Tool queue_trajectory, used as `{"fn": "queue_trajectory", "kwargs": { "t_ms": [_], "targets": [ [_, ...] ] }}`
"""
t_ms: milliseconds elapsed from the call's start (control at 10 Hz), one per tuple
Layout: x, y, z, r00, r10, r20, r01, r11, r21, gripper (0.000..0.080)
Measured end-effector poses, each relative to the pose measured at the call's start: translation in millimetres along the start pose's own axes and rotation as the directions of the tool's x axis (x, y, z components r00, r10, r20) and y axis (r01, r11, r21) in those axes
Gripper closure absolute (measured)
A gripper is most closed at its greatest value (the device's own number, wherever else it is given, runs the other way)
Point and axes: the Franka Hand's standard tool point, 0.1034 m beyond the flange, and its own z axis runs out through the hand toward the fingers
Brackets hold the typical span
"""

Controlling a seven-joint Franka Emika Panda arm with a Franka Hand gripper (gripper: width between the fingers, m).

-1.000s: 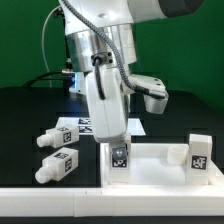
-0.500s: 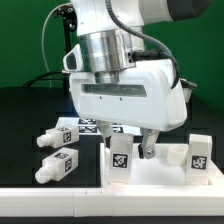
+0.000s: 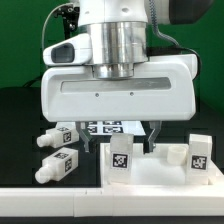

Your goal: Assemble square table

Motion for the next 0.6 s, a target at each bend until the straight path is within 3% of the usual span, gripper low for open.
{"fn": "queue_trajectory", "kwargs": {
  "t_ms": [100,200,300,400,600],
  "targets": [
    [0.0,0.2,0.1,0.999,0.05,0.0,-0.05,0.999,-0.001,0.0264],
    [0.0,0.4,0.2,0.998,0.068,0.0,-0.068,0.998,-0.001,0.0264],
    [-0.2,0.4,0.4,0.995,0.103,0.001,-0.103,0.995,-0.001,0.0464],
    [0.1,2.4,0.6,0.979,0.204,0.0,-0.204,0.979,-0.003,0.0513],
    [0.3,4.6,1.1,0.919,0.394,-0.002,-0.394,0.919,-0.006,0.0513]
  ]
}}
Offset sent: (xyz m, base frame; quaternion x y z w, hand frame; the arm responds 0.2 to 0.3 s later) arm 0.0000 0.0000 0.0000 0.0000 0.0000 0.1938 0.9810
